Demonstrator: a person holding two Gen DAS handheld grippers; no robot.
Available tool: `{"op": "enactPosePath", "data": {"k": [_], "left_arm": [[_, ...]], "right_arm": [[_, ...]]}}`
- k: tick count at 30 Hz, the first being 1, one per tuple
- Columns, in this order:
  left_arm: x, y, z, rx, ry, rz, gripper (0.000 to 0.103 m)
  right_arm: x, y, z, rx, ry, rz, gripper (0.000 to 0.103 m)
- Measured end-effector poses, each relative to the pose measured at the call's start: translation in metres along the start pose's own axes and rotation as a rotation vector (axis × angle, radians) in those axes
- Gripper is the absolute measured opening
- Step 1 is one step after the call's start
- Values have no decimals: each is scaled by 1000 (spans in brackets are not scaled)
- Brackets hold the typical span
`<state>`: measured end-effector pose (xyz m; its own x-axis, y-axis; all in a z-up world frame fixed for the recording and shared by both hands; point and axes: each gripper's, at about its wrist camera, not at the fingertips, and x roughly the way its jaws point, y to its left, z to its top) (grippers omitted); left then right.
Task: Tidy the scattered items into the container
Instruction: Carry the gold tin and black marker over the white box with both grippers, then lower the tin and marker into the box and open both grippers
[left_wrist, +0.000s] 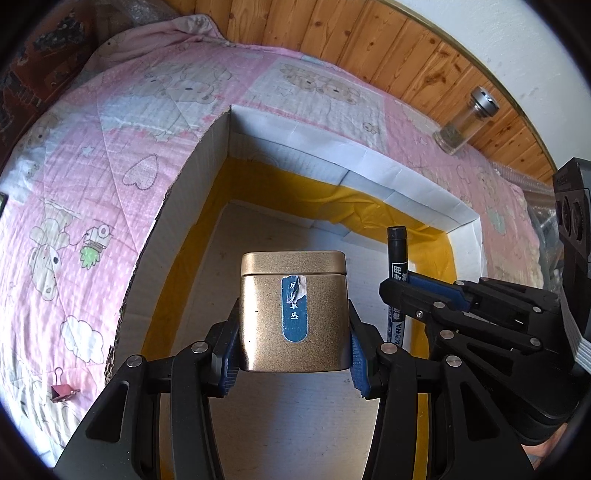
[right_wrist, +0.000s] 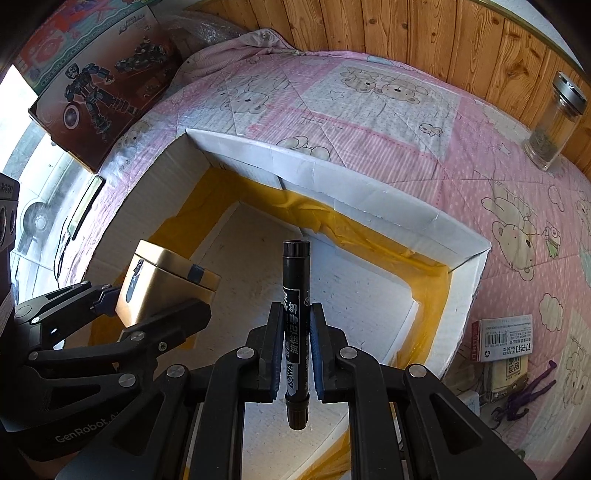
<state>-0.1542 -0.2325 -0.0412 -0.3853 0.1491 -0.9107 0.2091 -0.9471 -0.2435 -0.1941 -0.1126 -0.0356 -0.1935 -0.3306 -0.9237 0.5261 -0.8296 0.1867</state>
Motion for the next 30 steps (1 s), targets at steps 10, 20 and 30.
{"op": "enactPosePath", "data": {"k": [10,20,30], "left_arm": [[20,6,9,-6,30,17,50],[51,13,13,-17,69,-17,50],[80,10,13,67,150,3,50]], "right_arm": [[16,0,13,2,64,-42,15],[32,-2,25,-16,108,-126,15],[45,9,31,-77,181,-181,15]]}}
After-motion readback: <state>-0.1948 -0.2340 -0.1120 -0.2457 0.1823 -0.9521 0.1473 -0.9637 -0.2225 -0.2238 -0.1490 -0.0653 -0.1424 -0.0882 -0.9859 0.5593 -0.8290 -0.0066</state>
